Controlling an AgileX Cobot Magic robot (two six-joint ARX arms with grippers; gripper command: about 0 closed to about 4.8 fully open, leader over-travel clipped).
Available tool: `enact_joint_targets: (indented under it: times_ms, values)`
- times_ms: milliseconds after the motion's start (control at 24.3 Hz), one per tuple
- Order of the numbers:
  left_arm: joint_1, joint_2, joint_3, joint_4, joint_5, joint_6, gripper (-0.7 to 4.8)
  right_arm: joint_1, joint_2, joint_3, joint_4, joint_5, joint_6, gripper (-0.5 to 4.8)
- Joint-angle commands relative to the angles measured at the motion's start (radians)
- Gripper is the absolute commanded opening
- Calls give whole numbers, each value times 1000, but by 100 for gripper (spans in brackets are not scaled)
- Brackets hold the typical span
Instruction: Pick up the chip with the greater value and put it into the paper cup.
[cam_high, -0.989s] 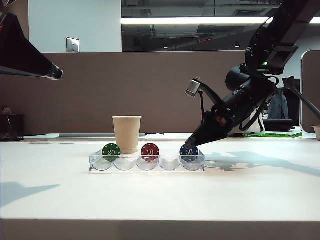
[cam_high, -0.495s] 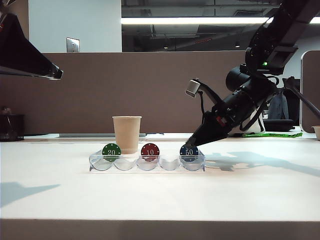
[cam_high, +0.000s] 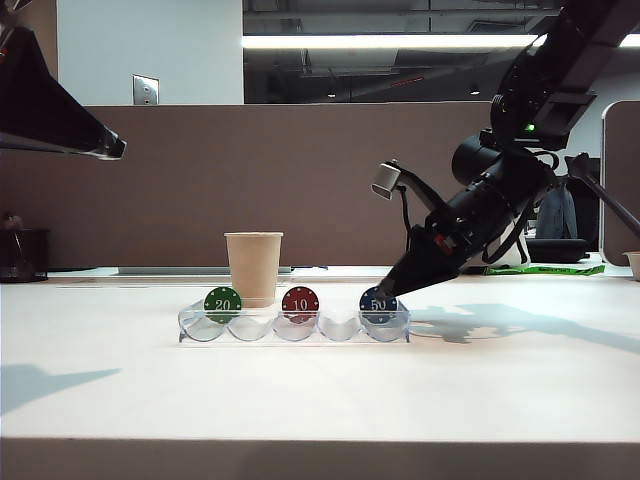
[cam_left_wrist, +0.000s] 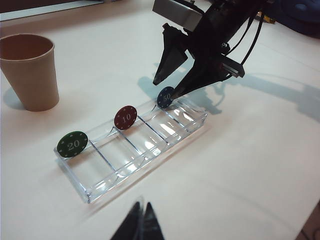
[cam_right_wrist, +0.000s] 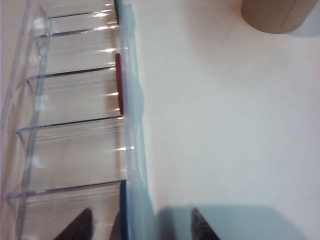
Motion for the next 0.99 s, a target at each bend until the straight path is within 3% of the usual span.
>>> enact_joint_targets:
  times_ms: [41,495,989]
  values:
    - [2,-1,5,8,5,0,-6,3,-3,2,-2,-7,2,206]
    - [2,-1,5,8,5,0,-6,3,-3,2,-3,-8,2,170]
    - [2,-1,5,2,4,0,-6,3,-3,2,-21,-7,1,169]
